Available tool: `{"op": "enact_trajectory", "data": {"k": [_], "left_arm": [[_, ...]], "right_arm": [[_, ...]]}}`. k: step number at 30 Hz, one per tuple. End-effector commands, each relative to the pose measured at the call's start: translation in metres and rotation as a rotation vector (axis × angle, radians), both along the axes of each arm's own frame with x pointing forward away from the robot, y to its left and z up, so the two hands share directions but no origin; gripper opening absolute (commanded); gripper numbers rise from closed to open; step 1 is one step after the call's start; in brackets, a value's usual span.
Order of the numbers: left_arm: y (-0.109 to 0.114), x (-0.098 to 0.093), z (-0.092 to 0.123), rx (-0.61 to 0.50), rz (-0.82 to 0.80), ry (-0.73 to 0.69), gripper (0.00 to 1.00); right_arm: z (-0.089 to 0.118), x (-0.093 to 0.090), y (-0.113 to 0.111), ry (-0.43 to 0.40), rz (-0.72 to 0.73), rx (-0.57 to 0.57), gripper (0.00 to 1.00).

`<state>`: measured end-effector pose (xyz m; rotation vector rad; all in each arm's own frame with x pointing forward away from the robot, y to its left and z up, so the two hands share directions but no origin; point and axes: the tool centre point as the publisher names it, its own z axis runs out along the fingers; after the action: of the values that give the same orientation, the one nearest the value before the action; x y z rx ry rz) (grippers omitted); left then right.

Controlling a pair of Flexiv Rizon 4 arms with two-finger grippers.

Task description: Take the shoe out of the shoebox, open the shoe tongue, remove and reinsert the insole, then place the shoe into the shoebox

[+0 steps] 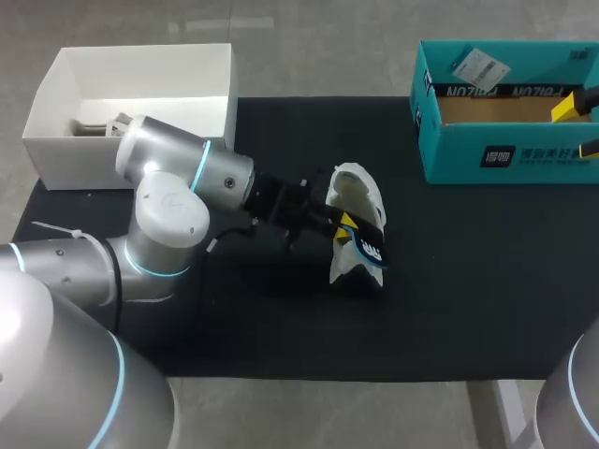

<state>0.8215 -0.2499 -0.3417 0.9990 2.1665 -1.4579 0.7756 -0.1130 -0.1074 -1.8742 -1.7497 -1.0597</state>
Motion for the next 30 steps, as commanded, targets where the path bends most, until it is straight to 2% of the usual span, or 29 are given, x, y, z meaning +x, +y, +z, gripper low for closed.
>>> {"op": "enact_trajectory", "data": {"k": [1,6,9,11,12,23,26,30], "left_arm": [[-0.005,0.005,-0.004,0.011,-0.001,0.0,0.0],[-0.004,0.007,-0.004,0.018,0.01,0.004,0.0],[-0.005,-0.001,0.004,0.009,-0.003,0.006,0.0],[-0.005,-0.007,0.008,0.007,-0.017,0.007,0.4],[-0.005,-0.01,0.009,0.008,-0.023,0.004,0.4],[-0.007,-0.028,0.024,-0.01,-0.057,-0.012,0.35],[-0.006,-0.032,0.025,-0.003,-0.065,-0.02,0.31],[-0.006,-0.034,0.025,0.006,-0.078,-0.019,0.18]], "right_arm": [[0.0,-0.001,0.0,0.0,-0.002,-0.003,1.0],[0.0,-0.001,0.0,0.0,-0.002,-0.003,1.0],[0.0,-0.001,0.0,0.0,-0.002,-0.003,1.0],[0.0,-0.001,0.0,0.0,-0.002,-0.003,1.0],[0.0,-0.001,0.0,0.0,-0.002,-0.003,1.0],[0.0,-0.001,0.0,0.0,-0.002,-0.003,1.0],[0.0,-0.001,0.0,0.0,-0.002,-0.003,1.0],[0.0,-0.001,0.0,0.0,-0.002,-0.003,1.0]]}}
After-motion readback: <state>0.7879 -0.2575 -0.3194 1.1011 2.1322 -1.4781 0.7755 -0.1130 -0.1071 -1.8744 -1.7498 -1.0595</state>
